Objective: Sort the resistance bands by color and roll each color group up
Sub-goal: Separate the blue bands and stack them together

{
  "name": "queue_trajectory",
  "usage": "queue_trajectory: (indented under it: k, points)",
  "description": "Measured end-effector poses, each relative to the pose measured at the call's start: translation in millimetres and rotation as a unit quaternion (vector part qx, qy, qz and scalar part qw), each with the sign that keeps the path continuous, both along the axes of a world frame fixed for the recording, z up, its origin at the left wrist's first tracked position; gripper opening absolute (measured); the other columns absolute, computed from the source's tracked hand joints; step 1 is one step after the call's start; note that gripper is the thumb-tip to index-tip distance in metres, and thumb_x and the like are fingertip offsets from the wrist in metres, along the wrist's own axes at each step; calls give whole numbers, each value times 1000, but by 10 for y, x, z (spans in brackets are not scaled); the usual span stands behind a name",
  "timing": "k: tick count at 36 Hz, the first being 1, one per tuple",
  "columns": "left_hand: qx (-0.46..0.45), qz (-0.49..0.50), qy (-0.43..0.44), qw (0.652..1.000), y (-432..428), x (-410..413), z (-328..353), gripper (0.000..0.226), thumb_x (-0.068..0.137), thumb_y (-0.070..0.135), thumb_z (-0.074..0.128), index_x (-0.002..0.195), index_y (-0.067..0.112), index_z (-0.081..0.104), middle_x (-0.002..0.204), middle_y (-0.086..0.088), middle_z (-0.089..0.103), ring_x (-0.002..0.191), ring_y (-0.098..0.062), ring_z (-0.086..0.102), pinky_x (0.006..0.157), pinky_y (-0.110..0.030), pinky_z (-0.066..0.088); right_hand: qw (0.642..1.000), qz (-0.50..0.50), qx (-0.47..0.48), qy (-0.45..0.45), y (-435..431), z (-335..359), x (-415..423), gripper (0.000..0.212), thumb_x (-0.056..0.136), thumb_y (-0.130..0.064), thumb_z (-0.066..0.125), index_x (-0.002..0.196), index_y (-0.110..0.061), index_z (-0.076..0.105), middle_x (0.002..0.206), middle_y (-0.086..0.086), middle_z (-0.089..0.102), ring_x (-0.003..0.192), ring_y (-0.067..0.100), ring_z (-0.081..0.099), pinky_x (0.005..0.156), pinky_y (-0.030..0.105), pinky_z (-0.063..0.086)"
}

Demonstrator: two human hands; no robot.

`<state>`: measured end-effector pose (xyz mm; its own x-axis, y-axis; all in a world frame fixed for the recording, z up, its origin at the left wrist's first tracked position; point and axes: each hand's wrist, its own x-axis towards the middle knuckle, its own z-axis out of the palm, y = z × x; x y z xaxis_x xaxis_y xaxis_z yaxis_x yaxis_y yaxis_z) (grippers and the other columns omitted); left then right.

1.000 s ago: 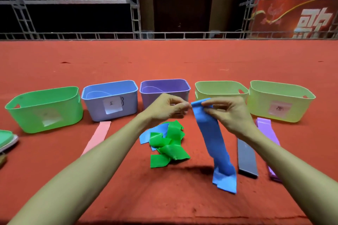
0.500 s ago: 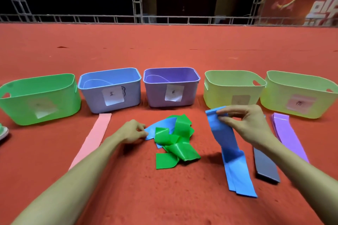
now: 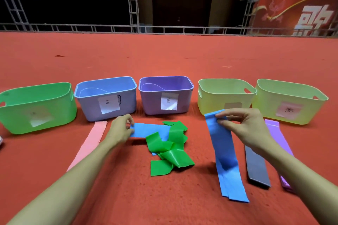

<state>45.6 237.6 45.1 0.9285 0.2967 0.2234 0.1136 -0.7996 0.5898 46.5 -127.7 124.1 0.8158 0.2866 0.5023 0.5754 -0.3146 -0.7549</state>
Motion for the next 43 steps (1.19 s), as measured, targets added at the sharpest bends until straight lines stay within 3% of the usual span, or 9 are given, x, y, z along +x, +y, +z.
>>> queue_trajectory:
  k: [9,13,16,20,23,25,32,37,43]
  points:
    - [3,56,-111,992,235,-5,634,27,68,-17,46,66,8,56,68,-10,61,69,-29,54,62,-28,31,999,11,38,-3,-44,210,-135,33,76,13,70,77,-19,73,69,-19,71,65,-1,63,65,9,48]
    - [25,53,-145,988,277,8,927,25,74,-16,53,74,7,64,80,-14,70,78,-32,66,74,-33,44,999,10,44,-17,-65,309,-167,34,76,13,71,77,-21,74,68,-18,70,64,1,60,62,9,47]
    - [30,36,-170,984,185,-12,1161,21,78,-13,56,79,6,66,82,-11,70,78,-30,68,71,-29,41,998,15,42,-41,-58,416,-187,28,76,12,71,80,-16,75,59,-19,65,55,-2,53,57,7,40]
    - [-44,30,-205,977,-58,-42,1428,20,79,-6,64,78,13,58,78,-10,68,67,-25,64,66,-29,46,996,20,77,-29,-39,544,-206,25,77,9,71,81,-15,76,51,-13,56,51,2,46,53,14,42]
    - [-151,-8,-208,966,-270,-58,1580,25,80,-5,70,74,14,55,71,-10,65,59,-20,63,67,-35,55,993,32,104,-34,-16,662,-242,31,75,13,71,77,-18,75,72,-11,72,69,1,65,70,14,51]
    - [-199,-45,-203,958,-423,-80,1678,26,79,-8,70,72,11,54,66,-11,62,51,-15,59,59,-30,55,992,40,113,-42,-7,735,-263,31,74,15,70,77,-16,74,80,-11,74,75,2,68,73,12,51]
    - [-173,-108,-182,962,-839,-126,1904,28,80,-5,72,65,12,54,75,-14,67,60,-19,60,48,-25,48,991,48,116,-54,-3,907,-347,36,74,22,64,72,-13,72,72,-11,72,69,1,65,66,13,50]
    - [-177,-158,-172,956,-1061,-165,1857,25,80,-9,68,69,11,58,70,-9,67,64,-21,64,60,-32,54,991,30,128,-37,-17,863,-385,36,78,16,66,75,-19,74,76,-10,74,67,7,66,63,19,53]
    - [-200,-205,-146,947,-1297,-207,1826,22,78,-10,69,78,11,62,74,-9,70,69,-18,64,79,-47,58,991,37,130,-10,10,852,-414,35,79,18,63,72,-16,72,66,-12,71,62,-2,65,56,13,49]
